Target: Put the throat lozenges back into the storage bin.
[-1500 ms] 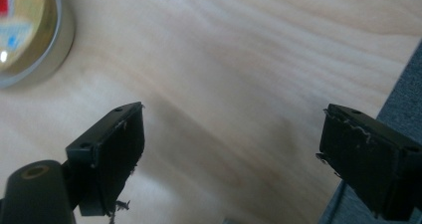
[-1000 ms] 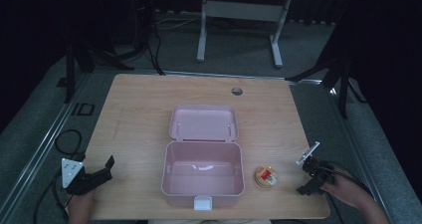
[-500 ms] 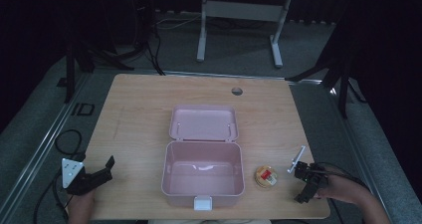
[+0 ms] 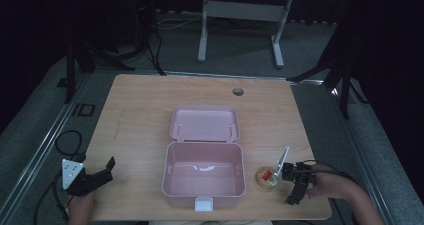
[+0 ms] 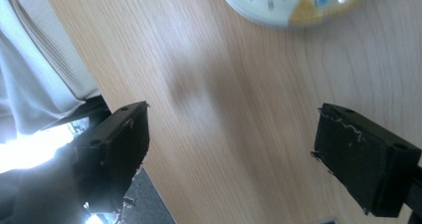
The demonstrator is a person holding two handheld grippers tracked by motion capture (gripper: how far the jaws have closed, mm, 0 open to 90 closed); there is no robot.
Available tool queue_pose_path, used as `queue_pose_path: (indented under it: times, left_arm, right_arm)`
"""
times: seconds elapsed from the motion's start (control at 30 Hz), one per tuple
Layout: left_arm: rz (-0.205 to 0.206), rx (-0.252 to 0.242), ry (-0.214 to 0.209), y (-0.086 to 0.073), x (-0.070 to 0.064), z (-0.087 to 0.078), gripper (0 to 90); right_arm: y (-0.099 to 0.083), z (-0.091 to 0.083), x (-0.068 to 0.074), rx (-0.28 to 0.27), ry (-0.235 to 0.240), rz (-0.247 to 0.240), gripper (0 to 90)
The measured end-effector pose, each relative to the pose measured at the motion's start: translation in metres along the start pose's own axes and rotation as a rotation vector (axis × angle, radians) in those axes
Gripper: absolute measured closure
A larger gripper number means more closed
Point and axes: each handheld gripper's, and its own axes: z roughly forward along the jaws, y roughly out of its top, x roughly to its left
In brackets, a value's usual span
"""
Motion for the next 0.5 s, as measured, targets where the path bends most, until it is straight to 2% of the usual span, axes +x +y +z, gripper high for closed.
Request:
queue_pose_path:
  times: [0.13,0.5]
  left_arm:
    - [0.001,0.0,-0.002,0.0,0.0,0.0,0.4]
    - [0.002,-0.001,-0.005,0.0,0.0,0.0,0.4]
  right_arm:
    - [0.012,-0.003,0.001,0.008,0.003,-0.022,13.9]
    - [0.042,-0.007,-0.004,0.006,-0.051,-0.074,14.6]
